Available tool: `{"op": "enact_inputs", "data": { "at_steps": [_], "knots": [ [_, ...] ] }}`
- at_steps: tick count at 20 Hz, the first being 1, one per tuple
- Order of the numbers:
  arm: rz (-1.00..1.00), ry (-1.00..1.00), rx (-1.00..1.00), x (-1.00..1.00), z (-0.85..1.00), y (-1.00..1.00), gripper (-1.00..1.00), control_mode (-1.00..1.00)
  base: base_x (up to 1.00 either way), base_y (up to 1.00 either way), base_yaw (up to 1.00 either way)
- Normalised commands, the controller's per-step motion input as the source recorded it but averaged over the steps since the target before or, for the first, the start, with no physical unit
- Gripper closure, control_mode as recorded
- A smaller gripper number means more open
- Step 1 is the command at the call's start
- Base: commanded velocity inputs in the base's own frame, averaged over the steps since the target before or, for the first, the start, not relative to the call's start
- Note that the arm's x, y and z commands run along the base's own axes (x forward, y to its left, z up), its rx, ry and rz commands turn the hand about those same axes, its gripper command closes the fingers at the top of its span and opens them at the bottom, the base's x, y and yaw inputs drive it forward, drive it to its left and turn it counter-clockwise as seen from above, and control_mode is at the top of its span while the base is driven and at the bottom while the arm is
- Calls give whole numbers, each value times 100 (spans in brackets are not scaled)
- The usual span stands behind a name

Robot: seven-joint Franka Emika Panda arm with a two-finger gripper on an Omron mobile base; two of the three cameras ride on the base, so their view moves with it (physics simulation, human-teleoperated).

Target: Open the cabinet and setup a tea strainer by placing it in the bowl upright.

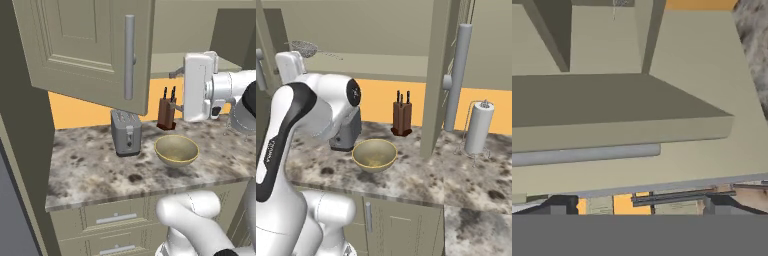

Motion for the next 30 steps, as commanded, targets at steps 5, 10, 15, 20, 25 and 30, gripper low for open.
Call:
{"op": "enact_inputs", "data": {
  "at_steps": [5, 10, 15, 20, 25, 30],
  "knots": [
    [15, 7, 5, 42, -1, 0, -100, -100, 0, 0, 0],
    [19, 1, 1, 15, -4, 18, -100, -100, 0, 0, 0],
    [9, 0, 0, 53, -27, 1, -100, -100, 0, 0, 0],
    [6, 0, 0, 41, -14, 2, -100, -100, 0, 0, 0],
    [17, 0, 0, 1, -2, 41, -100, -100, 0, 0, 0],
    [19, 0, 0, 0, 0, 32, -100, -100, 0, 0, 0]
  ]
}}
